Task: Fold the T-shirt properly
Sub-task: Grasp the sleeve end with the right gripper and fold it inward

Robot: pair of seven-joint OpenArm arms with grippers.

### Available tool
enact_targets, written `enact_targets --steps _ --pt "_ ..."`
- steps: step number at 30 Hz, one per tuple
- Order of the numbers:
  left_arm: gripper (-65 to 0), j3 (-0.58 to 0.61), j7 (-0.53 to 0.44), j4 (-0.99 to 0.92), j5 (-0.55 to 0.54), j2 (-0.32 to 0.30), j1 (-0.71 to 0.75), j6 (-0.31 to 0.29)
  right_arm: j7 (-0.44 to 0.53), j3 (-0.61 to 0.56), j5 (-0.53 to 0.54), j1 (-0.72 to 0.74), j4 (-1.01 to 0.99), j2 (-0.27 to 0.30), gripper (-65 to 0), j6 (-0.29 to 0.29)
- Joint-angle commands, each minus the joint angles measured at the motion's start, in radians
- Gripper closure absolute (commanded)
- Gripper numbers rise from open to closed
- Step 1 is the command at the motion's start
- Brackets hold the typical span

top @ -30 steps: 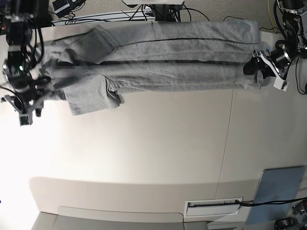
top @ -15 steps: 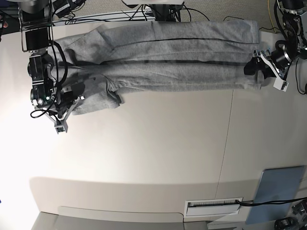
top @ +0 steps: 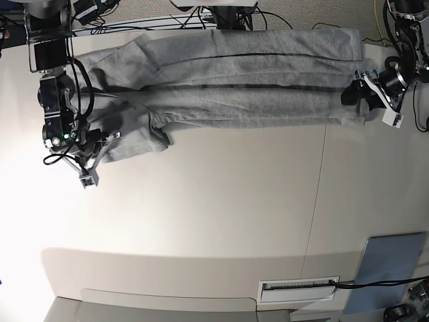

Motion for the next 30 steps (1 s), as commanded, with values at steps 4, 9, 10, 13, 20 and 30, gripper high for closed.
enact_targets --steps 4,9,10,13,20,30 --pt "-40.6 -0.008 0.007 0.007 0.013 -0.019 -0.002 0.007 0.016 0.009 -0.078 -0.042 0.222 0.042 0.0 -0.004" --pt "-40.6 -0.008 0.007 0.007 0.025 -0.019 -0.002 0.008 0.014 0.009 -0.169 -0.211 0.465 0.048 0.0 -0.034" --pt "-40.6 -0.008 0.008 0.007 0.028 -0.019 -0.002 0.008 0.014 0.009 -0.188 -0.251 0.509 0.048 0.0 -0.034" --pt "-40.6 -0.008 0.007 0.007 0.027 -0.019 -0.002 0.008 0.014 0.009 -0.240 -0.375 0.640 0.048 0.0 -0.034" --pt "-40.6 -0.008 0.007 0.007 0.027 -0.019 -0.002 0.008 -0.013 0.009 -0.274 -0.616 0.846 0.048 0.0 -0.033" --pt "-40.6 -0.008 0.007 0.007 0.027 -0.019 -0.002 0.008 -0.069 0.009 -0.239 -0.801 0.879 0.048 0.0 0.013"
